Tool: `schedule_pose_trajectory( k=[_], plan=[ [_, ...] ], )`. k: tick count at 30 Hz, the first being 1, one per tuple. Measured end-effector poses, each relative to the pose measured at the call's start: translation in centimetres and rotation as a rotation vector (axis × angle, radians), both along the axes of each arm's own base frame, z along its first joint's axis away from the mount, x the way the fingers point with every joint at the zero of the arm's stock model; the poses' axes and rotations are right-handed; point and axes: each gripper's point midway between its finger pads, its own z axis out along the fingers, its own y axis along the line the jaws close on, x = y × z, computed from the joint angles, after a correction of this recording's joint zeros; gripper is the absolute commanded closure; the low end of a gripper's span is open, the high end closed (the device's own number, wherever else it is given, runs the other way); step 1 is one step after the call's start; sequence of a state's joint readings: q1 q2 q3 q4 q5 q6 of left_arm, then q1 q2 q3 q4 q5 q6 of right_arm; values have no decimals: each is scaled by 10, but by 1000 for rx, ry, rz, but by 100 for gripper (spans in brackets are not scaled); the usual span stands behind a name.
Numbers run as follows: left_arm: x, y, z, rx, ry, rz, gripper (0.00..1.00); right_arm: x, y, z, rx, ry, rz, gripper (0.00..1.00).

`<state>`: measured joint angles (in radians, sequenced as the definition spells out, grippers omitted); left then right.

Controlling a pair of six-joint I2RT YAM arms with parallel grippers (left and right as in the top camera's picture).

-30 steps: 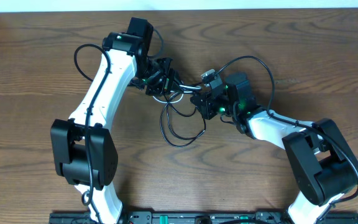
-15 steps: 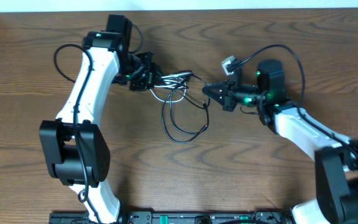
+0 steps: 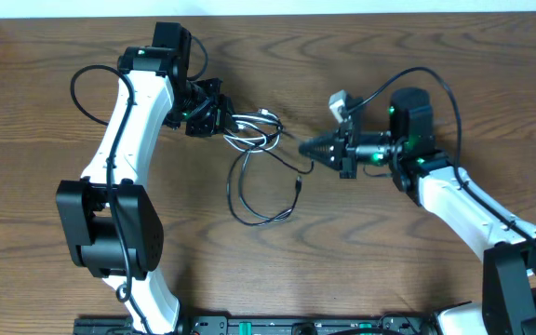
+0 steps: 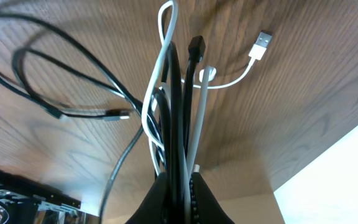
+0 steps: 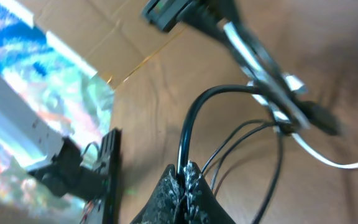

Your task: Untangle cables

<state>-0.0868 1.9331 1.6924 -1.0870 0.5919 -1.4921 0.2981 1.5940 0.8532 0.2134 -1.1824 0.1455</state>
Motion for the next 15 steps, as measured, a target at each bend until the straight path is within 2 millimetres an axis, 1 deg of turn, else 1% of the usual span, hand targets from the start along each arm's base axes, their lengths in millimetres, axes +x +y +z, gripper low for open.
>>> schedule_pose_trajectory(
  k=[6, 8, 12, 15],
  plan=[
    [-1, -1, 0, 5, 1, -5, 93, -23, 26, 4, 15, -106, 108, 99],
    [-1, -3, -1, 8, 1, -9, 92, -25, 32, 4, 9, -126, 115, 99],
    [-5, -13, 0, -2, 1, -33, 93, -19, 38, -4, -38, -149, 65, 99],
    [-7, -19, 1, -9, 3, -48, 92, -13, 39, -7, -63, -168, 31, 99]
  ],
)
